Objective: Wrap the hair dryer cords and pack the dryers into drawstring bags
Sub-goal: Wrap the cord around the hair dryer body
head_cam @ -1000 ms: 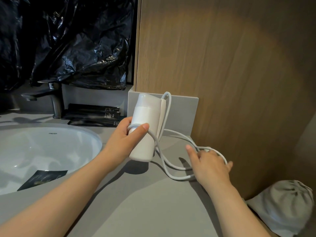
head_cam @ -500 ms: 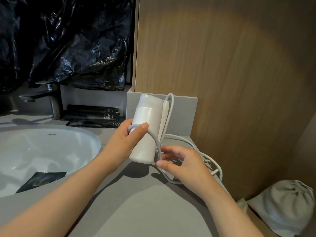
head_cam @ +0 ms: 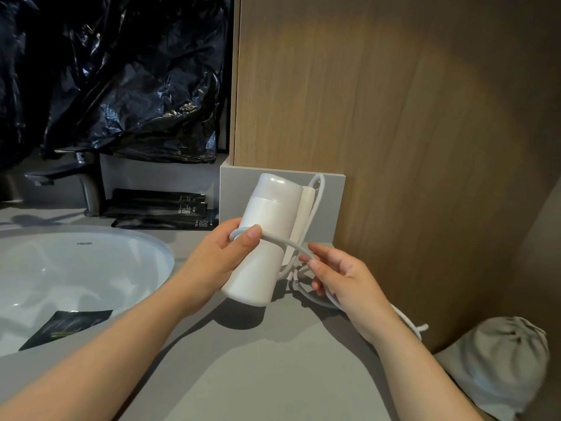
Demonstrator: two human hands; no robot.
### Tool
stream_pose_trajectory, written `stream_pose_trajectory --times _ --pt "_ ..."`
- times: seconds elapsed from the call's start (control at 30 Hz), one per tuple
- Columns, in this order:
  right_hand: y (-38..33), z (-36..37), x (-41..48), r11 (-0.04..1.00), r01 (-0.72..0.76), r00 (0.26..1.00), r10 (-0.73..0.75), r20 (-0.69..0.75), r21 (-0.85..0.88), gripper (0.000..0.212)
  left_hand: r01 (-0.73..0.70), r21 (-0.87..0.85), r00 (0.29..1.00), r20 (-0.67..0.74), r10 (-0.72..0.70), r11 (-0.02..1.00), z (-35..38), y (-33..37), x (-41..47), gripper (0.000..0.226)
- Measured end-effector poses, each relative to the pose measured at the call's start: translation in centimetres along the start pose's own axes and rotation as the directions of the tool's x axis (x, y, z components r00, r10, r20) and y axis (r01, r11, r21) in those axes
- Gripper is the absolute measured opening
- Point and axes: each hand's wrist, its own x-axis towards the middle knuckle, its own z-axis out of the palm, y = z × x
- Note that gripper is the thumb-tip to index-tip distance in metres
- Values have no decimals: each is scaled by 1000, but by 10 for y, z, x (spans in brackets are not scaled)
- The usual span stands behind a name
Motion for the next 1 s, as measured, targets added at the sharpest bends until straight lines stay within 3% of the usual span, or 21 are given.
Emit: stream_pose_trajectory --times 0.23,0.33,0.43,0.53,0.67,0.8,1.0 --pt "-2 -2 1 998 -55 996 53 73 23 30 -2 -49 997 80 6 999 0 5 -4 60" --pt "-2 -3 0 989 -83 991 70 113 120 30 3 -41 996 89 1 999 2 6 -3 61" --pt "-3 -2 0 976 -84 992 64 107 200 29 -12 -50 996 84 16 999 3 8 -3 39" --pt "-4 0 0 994 -29 999 25 41 104 22 -19 -44 994 102 24 999 6 11 -6 19" --pt "-2 0 2 999 -3 1000 3 -3 43 27 -32 -51 994 101 37 998 7 10 -6 19" --pt "-1 2 2 998 23 999 -21 -30 55 43 -58 -51 998 22 59 997 6 10 -5 37" --pt "0 6 4 999 12 989 -5 -146 51 29 -84 38 986 -141 89 996 19 9 -7 44"
